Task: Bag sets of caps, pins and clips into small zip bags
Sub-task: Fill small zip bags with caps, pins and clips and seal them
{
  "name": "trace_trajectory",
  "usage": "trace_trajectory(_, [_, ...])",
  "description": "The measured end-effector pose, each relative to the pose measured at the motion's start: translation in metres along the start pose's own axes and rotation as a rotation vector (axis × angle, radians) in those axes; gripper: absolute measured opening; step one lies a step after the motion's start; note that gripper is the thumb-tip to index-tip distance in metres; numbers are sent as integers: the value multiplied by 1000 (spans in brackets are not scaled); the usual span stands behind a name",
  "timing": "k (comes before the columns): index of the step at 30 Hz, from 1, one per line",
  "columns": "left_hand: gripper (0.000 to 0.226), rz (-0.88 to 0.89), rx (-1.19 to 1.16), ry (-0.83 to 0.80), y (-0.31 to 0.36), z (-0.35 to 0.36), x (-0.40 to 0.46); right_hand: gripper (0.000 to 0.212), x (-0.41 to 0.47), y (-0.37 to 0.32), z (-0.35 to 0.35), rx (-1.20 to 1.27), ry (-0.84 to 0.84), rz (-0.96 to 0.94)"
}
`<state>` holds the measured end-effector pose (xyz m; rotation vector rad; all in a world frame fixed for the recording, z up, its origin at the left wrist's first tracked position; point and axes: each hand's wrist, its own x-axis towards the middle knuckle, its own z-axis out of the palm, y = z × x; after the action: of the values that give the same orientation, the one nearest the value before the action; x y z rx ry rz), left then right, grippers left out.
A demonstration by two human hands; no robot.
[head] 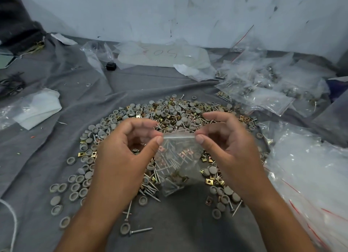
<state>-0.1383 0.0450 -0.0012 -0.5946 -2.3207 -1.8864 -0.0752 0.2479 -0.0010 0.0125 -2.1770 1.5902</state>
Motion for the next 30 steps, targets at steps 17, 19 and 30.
trace_trajectory(17, [23, 57, -4, -81, 5, 9, -4, 37, -1, -1, 7, 53, -56, 20])
trace_trajectory(19, [30, 45, -9, -102, 7, 10, -5, 35, -2, -2, 8, 55, -59, 24])
trace_trajectory(30, [34, 27, -50, -101, 12, 15, -7, 41, -4, -7, 14, 49, -86, 0])
